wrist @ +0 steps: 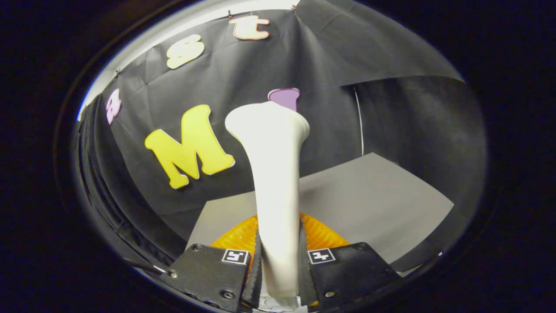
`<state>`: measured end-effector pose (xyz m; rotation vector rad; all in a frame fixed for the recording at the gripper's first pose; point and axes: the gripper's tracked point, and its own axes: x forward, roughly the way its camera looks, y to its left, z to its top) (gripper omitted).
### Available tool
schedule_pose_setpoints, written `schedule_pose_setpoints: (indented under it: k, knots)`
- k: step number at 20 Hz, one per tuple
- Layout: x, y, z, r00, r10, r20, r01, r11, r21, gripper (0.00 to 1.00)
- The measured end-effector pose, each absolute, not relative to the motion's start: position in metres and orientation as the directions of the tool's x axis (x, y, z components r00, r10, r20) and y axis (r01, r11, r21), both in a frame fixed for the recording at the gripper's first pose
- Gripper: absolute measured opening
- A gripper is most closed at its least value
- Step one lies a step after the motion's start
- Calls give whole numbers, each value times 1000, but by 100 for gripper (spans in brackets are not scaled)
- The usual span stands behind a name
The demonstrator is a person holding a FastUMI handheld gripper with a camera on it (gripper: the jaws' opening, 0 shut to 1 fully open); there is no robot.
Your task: Iron the clothes twice with a garment steamer, once on the left side and once on the right side.
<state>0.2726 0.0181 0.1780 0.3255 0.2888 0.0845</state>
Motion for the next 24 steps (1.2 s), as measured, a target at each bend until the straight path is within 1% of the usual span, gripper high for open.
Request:
schedule_pose_setpoints:
  k: [4,7,20,24]
  knots:
    - [246,28,207,974,139,-181,-67,933,354,37]
    - [218,43,225,978,169,-125,-115,927,357,36]
    - [96,188,300,945,300,132,-326,906,270,36]
    - [61,231,311,932,319,169,-353,905,239,36]
